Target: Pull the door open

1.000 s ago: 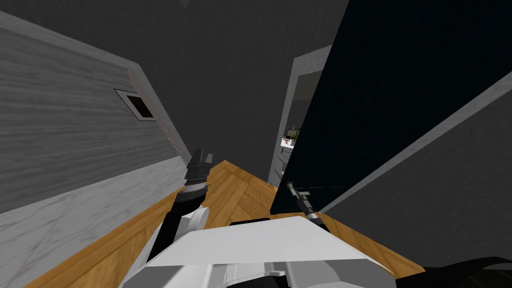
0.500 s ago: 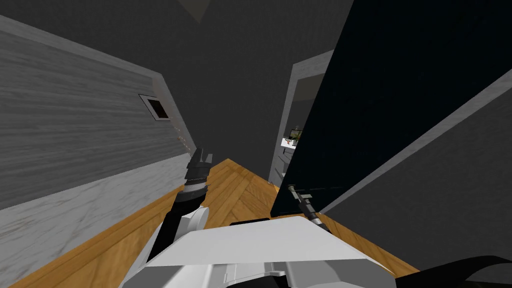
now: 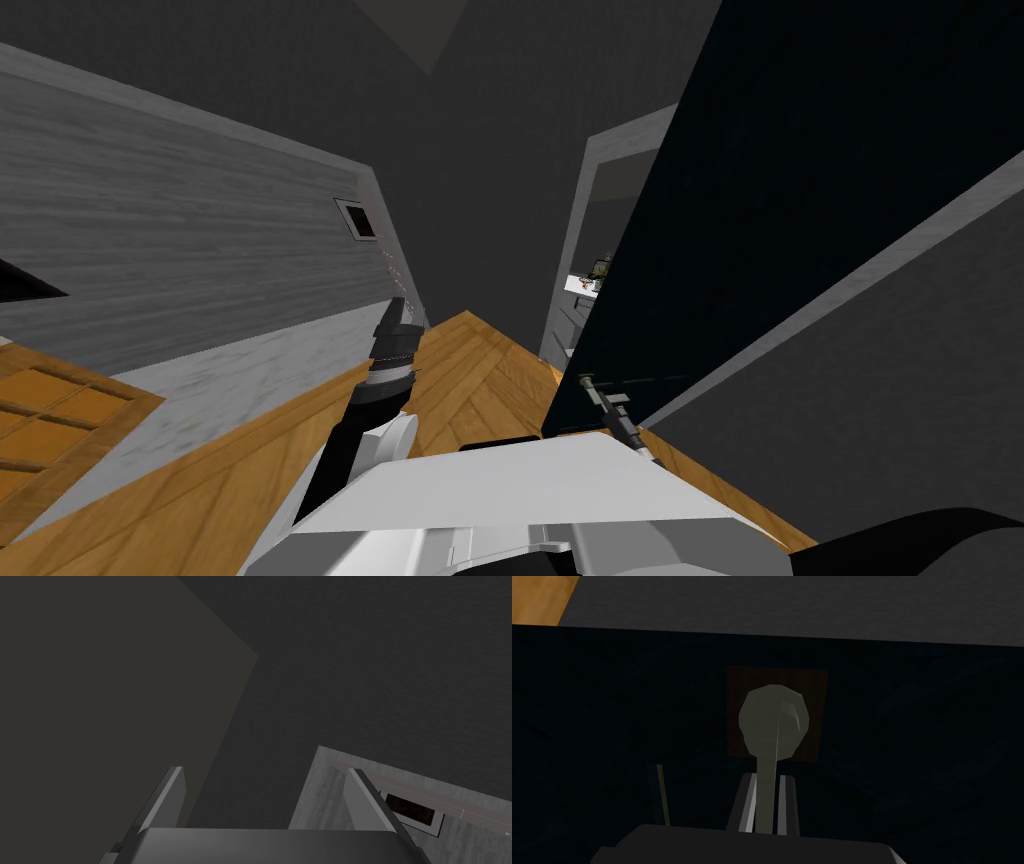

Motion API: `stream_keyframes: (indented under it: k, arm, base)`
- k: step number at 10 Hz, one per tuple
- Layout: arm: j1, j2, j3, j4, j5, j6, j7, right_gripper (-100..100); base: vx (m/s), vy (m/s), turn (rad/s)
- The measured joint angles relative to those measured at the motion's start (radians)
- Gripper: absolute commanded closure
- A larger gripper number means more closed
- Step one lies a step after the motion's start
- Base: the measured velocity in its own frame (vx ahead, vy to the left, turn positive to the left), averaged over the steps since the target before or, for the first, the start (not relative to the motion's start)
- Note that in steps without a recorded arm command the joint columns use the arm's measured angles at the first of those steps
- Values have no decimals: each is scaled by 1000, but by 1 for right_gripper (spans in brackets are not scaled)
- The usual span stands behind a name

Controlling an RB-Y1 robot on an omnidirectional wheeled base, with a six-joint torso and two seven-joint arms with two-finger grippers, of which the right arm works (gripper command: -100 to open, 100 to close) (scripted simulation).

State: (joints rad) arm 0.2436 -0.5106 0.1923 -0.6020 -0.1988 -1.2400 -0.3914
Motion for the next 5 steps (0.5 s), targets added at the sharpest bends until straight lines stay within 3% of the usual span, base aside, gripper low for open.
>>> stream_keyframes:
  k: [5]
  arm:
    - [14,-10,17,25,-2,-42,-12,100]
  base:
    - [-142,-43,122]
